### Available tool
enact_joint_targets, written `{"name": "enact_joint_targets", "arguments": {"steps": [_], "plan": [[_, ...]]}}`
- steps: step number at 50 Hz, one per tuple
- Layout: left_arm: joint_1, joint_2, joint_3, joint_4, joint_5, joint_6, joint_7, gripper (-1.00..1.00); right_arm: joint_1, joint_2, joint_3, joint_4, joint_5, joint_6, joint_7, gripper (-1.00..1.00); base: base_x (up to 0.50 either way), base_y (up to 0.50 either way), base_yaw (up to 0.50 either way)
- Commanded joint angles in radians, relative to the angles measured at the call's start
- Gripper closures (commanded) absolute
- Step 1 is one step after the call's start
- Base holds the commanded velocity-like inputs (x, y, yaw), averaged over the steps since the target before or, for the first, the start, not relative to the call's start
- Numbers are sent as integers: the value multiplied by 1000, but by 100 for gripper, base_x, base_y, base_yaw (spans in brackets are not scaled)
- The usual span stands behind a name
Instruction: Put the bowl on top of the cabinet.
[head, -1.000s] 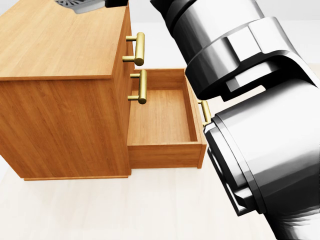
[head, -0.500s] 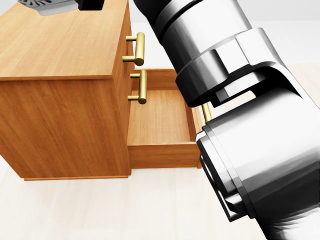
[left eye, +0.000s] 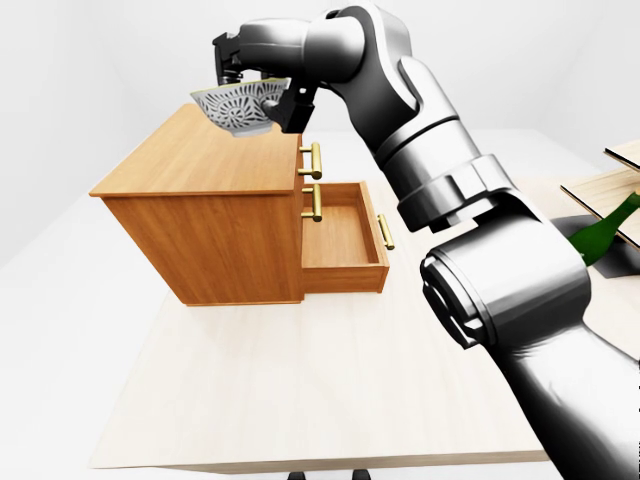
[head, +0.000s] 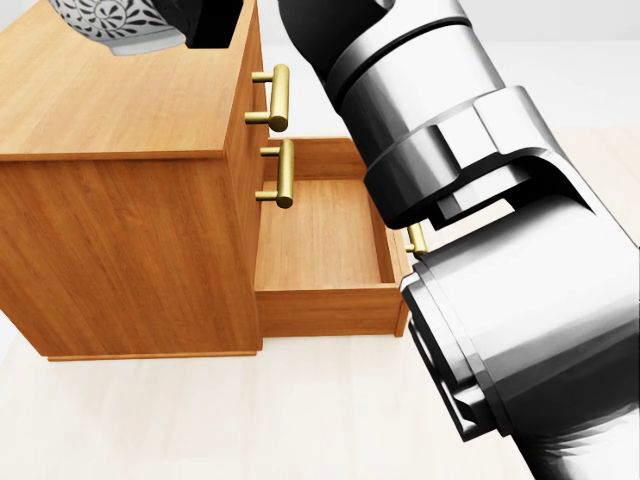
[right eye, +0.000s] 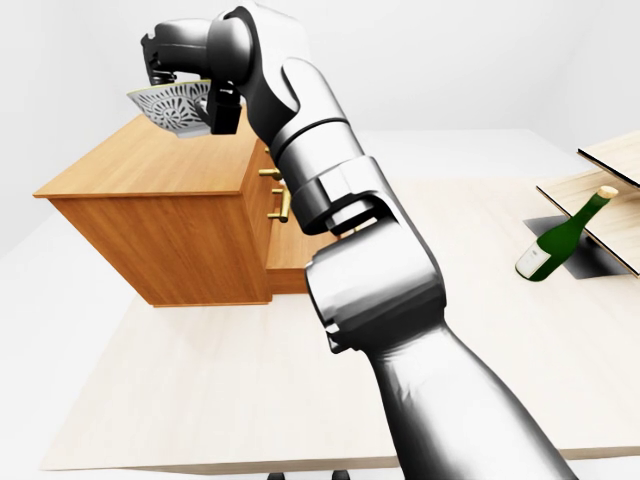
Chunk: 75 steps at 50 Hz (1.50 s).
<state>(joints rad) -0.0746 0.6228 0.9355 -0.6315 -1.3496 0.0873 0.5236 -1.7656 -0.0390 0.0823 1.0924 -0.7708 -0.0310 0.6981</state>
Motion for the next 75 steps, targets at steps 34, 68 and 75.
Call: {"name": "enact_joint_targets", "arguments": {"steps": [34, 68, 75], "plan": [[0, 2, 1, -2, -9, 0, 0, -100, 110, 7, -8, -89, -46, 26, 0, 100, 0, 0, 0], [4, 1, 5, -10, -22, 0, 0, -100, 81, 2, -14, -77, -44, 65, 0, -100, 0, 0, 0], [5, 2, 7, -8, -26, 0, 0, -100, 43, -11, -19, -56, -43, 67, 0, -100, 0, 0, 0]]}}
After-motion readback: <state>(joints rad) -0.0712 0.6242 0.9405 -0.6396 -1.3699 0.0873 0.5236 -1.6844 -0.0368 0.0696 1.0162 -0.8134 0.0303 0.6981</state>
